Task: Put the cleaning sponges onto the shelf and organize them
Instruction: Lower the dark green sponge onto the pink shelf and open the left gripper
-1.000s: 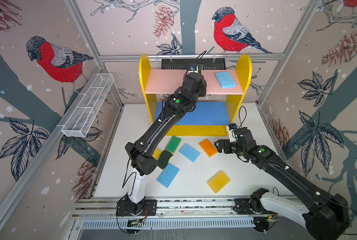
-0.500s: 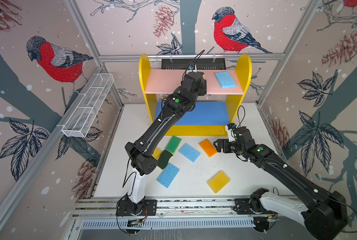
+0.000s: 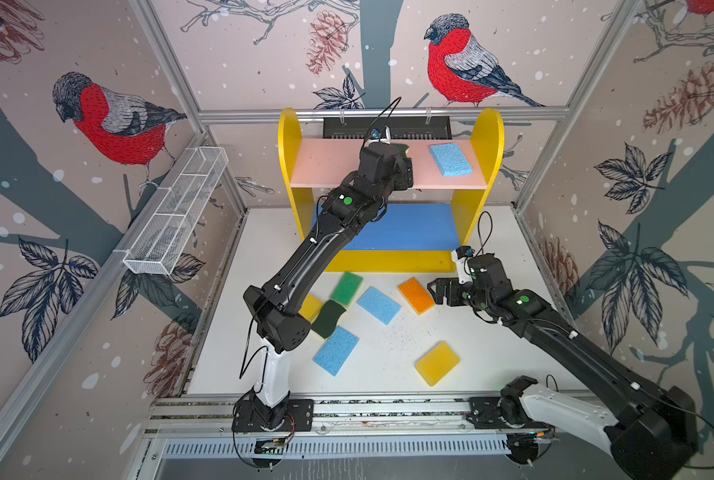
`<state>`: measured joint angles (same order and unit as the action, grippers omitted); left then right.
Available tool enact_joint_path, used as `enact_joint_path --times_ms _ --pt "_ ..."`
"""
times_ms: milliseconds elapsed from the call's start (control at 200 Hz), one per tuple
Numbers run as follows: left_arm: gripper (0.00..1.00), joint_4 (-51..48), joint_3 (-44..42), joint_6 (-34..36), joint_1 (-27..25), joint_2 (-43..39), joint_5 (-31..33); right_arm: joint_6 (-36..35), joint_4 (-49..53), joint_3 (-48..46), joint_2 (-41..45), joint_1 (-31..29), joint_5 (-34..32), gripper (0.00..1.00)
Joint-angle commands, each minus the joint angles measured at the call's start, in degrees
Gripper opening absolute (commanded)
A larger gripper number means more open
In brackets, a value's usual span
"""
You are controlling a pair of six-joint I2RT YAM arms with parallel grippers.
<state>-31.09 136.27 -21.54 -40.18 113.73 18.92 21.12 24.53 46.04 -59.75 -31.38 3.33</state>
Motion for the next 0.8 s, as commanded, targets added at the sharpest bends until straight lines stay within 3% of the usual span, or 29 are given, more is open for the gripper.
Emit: enact_joint_path --times_ms 0,625,795 --pt "0.78 -0.4 -0.7 -2.1 0.2 -0.7 -3.1 0.4 -0.1 -0.3 0.6 0.0 0.2 0.97" --pt "0.78 0.9 -2.1 -3.6 1.0 -3.1 -6.4 0.2 0.0 -1.4 2.4 0.0 -0.3 0.97" --pt "0.79 10.7 -13.0 -3.9 1.2 -9.5 -9.0 0.1 -0.1 -1.6 2.6 0.0 -0.3 0.97"
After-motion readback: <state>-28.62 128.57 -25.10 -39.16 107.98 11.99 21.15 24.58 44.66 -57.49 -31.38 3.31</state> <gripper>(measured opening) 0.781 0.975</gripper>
